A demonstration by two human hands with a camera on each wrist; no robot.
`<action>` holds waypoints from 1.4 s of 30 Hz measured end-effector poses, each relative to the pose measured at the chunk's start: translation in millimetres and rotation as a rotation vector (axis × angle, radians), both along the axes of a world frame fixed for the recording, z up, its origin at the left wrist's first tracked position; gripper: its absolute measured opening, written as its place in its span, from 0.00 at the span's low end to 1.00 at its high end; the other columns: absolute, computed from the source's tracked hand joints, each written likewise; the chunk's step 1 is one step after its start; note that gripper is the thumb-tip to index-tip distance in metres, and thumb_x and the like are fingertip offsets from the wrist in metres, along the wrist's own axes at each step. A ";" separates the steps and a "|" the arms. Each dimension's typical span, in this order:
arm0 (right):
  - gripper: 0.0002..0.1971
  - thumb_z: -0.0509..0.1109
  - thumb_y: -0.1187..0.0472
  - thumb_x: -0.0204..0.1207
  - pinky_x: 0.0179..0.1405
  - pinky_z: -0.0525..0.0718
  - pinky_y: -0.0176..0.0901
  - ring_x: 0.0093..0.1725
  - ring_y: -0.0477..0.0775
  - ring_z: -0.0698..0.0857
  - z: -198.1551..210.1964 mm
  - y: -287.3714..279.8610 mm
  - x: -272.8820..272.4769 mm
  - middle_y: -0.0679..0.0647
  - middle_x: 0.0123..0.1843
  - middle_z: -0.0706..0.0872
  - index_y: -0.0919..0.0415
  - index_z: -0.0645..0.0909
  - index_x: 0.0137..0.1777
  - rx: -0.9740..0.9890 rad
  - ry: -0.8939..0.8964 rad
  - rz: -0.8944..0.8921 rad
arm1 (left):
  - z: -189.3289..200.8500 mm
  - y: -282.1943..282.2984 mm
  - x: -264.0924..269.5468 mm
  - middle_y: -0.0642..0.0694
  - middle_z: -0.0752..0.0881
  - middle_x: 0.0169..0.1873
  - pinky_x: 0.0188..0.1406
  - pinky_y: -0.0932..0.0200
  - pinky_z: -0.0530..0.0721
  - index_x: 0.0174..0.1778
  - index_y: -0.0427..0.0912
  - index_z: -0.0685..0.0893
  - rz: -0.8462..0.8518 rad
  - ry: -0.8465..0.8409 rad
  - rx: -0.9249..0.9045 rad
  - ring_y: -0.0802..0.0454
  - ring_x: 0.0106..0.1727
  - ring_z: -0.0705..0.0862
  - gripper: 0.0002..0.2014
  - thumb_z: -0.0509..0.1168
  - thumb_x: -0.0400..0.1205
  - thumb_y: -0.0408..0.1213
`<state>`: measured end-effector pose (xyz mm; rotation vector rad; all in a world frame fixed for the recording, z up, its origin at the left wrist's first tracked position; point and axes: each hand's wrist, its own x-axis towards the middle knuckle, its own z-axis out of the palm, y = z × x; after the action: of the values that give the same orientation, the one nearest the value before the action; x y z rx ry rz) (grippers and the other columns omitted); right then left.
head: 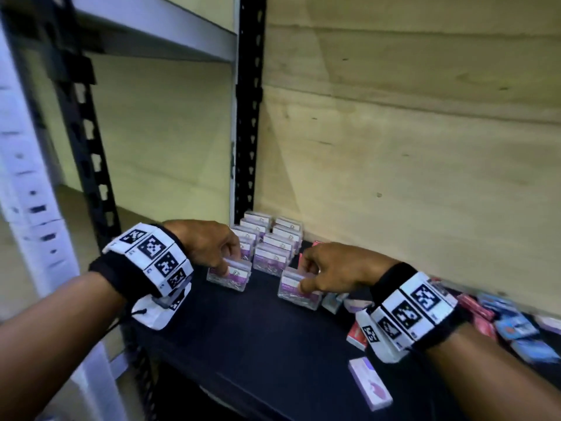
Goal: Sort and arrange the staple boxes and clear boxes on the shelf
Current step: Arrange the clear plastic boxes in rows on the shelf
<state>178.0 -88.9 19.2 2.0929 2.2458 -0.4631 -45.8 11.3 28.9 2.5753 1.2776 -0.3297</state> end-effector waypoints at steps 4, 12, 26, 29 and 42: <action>0.15 0.74 0.47 0.76 0.49 0.89 0.51 0.47 0.55 0.89 -5.5 18.4 -18.8 0.52 0.49 0.90 0.56 0.83 0.54 -0.053 0.021 0.014 | -5.3 6.1 -5.5 0.54 0.82 0.55 0.43 0.64 0.74 0.64 0.51 0.79 0.023 0.040 0.001 0.55 0.54 0.79 0.16 0.71 0.81 0.42; 0.18 0.72 0.46 0.78 0.48 0.91 0.54 0.45 0.57 0.92 -9.7 34.3 -37.0 0.53 0.53 0.88 0.56 0.79 0.60 -0.109 0.013 0.012 | -6.7 15.5 -11.1 0.54 0.83 0.57 0.36 0.72 0.71 0.66 0.50 0.79 0.046 -0.007 -0.045 0.57 0.54 0.79 0.17 0.70 0.82 0.41; 0.15 0.76 0.51 0.76 0.51 0.82 0.37 0.50 0.43 0.85 8.1 22.6 -18.1 0.41 0.54 0.87 0.46 0.82 0.61 0.015 0.101 0.105 | -9.8 13.5 -15.2 0.57 0.82 0.59 0.57 0.61 0.79 0.62 0.54 0.81 0.009 -0.167 0.024 0.57 0.61 0.80 0.21 0.76 0.76 0.36; 0.13 0.78 0.55 0.75 0.48 0.81 0.34 0.46 0.39 0.85 3.6 22.8 -17.4 0.40 0.50 0.88 0.47 0.85 0.58 0.024 0.104 0.137 | -12.2 13.4 -11.3 0.56 0.82 0.54 0.51 0.63 0.78 0.58 0.54 0.83 -0.031 -0.152 0.066 0.57 0.56 0.80 0.19 0.76 0.75 0.33; 0.10 0.79 0.59 0.74 0.40 0.74 0.29 0.40 0.34 0.81 -9.5 42.2 -27.6 0.39 0.44 0.85 0.46 0.87 0.53 0.070 0.174 0.116 | -15.1 24.2 -9.5 0.55 0.81 0.50 0.45 0.63 0.75 0.48 0.55 0.79 -0.079 -0.109 0.190 0.56 0.51 0.79 0.17 0.75 0.74 0.30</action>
<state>150.4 -46.7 9.7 2.0112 2.4977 -0.5886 -55.3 35.4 13.8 2.7643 1.2252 -0.0829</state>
